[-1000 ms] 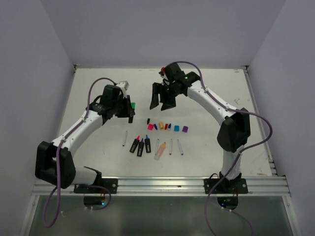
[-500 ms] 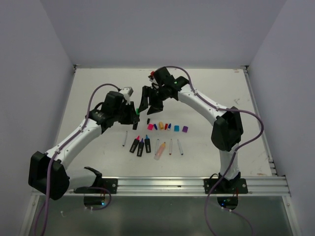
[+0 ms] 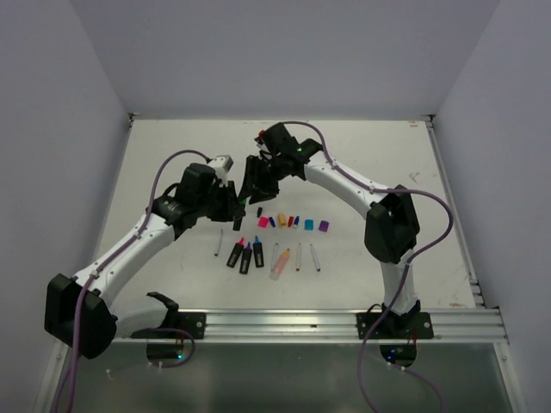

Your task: Open the pen caps

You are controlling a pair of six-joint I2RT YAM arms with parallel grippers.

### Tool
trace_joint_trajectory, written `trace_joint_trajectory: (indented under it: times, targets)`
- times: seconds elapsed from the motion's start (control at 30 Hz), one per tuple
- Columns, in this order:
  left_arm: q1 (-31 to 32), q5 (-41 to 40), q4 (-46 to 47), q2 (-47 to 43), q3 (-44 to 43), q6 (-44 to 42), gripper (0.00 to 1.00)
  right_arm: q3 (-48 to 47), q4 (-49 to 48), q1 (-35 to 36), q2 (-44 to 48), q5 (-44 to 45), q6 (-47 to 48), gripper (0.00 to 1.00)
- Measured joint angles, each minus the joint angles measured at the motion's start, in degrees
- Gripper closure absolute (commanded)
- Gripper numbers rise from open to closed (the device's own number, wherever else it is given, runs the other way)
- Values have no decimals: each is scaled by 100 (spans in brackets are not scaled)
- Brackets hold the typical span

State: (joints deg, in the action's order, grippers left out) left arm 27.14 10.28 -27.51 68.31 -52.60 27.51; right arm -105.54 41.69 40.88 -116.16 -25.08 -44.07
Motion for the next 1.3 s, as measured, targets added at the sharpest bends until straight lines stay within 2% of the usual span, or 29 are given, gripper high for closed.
trace_joint_trajectory:
  times: [0.17, 0.23, 0.27, 0.3, 0.33, 0.43, 0.47, 0.53, 0.6, 0.8, 1.03, 1.2, 1.23, 1.3]
  targets:
    - [0, 2, -50, -83, 15, 37, 100, 33, -109, 22, -101, -37, -94, 59]
    - [2, 24, -48, -105, 59, 44, 100, 35, -125, 44, -114, -33, -98, 64]
    - [0, 37, -48, -120, 81, 44, 100, 35, -140, 52, -138, -37, -103, 70]
    - [2, 50, -59, -129, 98, 46, 100, 35, -166, 63, -162, -57, -101, 94]
    - [2, 63, -79, -131, 111, 50, 100, 35, -192, 72, -186, -94, -92, 100]
    - [0, 63, -92, -142, 177, 105, 74, 59, -243, 87, -210, -149, -129, 100]
    - [2, 66, -90, -142, 190, 142, 53, 90, -256, 85, -208, -164, -133, 100]
    - [2, 61, -90, -149, 212, 168, 41, 173, -328, 85, -192, -190, -107, 100]
    - [4, 96, -68, -210, 271, 190, 36, 428, -461, 74, -114, -234, -74, 100]
    - [7, 697, 323, -732, 876, 282, 42, 1875, -1368, -70, 420, -822, -140, 100]
    - [7, 1858, 1110, -1001, 1486, 468, 50, 2553, -2800, -131, 1016, -1561, -402, 100]
    - [-15, 2277, 1539, -1010, 1521, 603, 66, 2616, -3418, -162, 1259, -1967, -555, 100]
    - [-35, 2271, 1565, -1012, 1521, 651, 74, 2618, -3484, -175, 1274, -2006, -555, 100]
    - [-101, 2245, 1591, -1016, 1532, 796, 81, 2632, -3637, -210, 1274, -2109, -544, 100]
